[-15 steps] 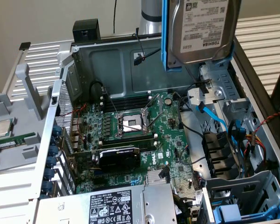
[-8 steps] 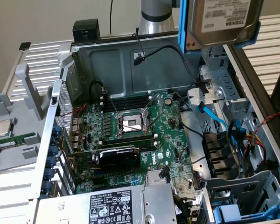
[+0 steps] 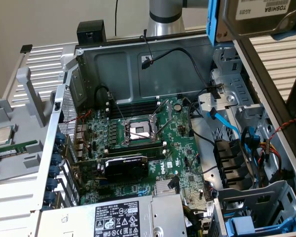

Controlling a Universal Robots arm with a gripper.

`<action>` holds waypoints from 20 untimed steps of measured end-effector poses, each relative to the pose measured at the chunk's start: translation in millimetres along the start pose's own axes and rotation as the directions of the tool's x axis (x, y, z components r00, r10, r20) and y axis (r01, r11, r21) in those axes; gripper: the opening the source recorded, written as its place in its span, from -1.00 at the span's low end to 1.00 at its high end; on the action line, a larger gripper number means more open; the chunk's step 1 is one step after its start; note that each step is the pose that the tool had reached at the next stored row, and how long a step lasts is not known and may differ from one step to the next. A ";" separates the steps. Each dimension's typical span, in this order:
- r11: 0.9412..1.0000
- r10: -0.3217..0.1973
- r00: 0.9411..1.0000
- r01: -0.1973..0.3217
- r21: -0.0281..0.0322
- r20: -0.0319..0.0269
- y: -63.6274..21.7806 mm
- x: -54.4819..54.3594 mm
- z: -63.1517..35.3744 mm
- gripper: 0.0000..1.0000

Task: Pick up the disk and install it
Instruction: 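Pick up the disk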

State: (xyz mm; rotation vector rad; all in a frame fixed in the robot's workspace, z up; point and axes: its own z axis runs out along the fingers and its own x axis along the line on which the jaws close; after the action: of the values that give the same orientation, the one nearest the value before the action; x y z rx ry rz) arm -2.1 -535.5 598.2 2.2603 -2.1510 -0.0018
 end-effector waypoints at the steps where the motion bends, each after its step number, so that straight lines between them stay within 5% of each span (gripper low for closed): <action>1: 1.000 0.000 1.000 0.000 0.000 0.000 -1.2 3.2 -1.7 -0.26; 15: 1.000 0.000 1.000 0.000 -0.003 0.009 -22.9 42.9 -4.6 -0.26; 20: 1.000 -0.001 1.000 0.001 -0.002 0.030 -25.4 52.3 -3.3 -0.26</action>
State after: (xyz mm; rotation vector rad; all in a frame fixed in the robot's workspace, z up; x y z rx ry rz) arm 25.9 -586.4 601.8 2.2744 -2.1638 -0.0379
